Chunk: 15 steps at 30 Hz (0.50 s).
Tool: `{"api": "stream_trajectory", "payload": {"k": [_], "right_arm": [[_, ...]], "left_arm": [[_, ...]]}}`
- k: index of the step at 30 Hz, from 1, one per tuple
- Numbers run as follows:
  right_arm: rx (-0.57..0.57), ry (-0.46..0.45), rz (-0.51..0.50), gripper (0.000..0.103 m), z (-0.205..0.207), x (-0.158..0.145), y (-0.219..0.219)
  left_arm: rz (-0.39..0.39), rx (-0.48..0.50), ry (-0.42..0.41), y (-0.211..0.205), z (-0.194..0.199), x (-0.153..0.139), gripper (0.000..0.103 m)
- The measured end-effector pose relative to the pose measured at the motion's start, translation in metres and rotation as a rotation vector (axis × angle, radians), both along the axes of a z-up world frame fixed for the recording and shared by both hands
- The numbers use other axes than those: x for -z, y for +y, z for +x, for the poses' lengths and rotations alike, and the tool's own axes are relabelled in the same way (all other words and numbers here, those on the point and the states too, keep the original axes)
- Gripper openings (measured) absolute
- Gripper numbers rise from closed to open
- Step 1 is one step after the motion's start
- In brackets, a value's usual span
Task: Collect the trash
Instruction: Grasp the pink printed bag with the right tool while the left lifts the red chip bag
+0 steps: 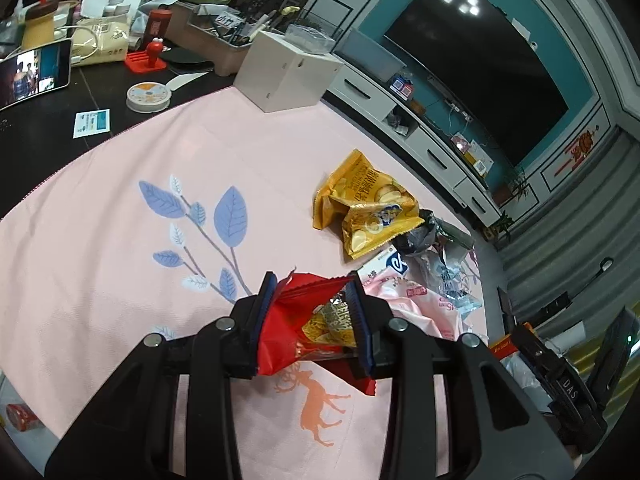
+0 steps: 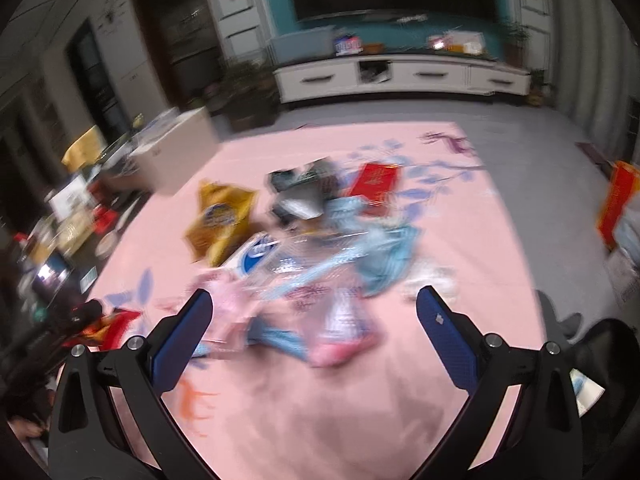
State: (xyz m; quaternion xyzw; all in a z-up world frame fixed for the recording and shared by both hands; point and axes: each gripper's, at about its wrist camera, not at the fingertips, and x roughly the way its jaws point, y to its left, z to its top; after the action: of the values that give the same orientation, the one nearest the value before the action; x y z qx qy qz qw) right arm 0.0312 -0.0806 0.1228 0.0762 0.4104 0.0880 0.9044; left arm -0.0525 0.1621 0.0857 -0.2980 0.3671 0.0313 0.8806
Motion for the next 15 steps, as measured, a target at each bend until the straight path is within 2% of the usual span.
{"api": "stream_trajectory", "payload": {"k": [3, 6, 8, 11, 12, 14, 15], "right_arm": [[-0.070, 0.035, 0.053, 0.100, 0.008, 0.003, 0.026], [-0.148, 0.009, 0.027, 0.099, 0.010, 0.001, 0.057], [-0.204, 0.012, -0.019, 0.095, 0.013, 0.007, 0.079], [-0.212, 0.031, -0.068, 0.084, 0.019, 0.020, 0.096], [-0.215, 0.031, -0.089, 0.078, 0.020, 0.024, 0.100], [-0.228, 0.039, -0.112, 0.057, 0.022, 0.032, 0.103], [-0.229, 0.049, -0.112, 0.042, 0.023, 0.035, 0.103]], "left_arm": [[-0.008, -0.019, 0.002, 0.005, -0.001, 0.001, 0.036], [-0.018, -0.021, 0.003, 0.007, -0.001, 0.003, 0.036], [-0.021, -0.022, 0.005, 0.008, 0.000, 0.004, 0.036], [-0.030, -0.018, 0.008, 0.007, 0.001, 0.005, 0.036], [-0.034, -0.017, 0.008, 0.007, 0.001, 0.005, 0.036], [-0.035, -0.010, 0.003, 0.005, 0.001, 0.004, 0.036], [-0.034, -0.009, 0.000, 0.004, 0.001, 0.003, 0.036]]}}
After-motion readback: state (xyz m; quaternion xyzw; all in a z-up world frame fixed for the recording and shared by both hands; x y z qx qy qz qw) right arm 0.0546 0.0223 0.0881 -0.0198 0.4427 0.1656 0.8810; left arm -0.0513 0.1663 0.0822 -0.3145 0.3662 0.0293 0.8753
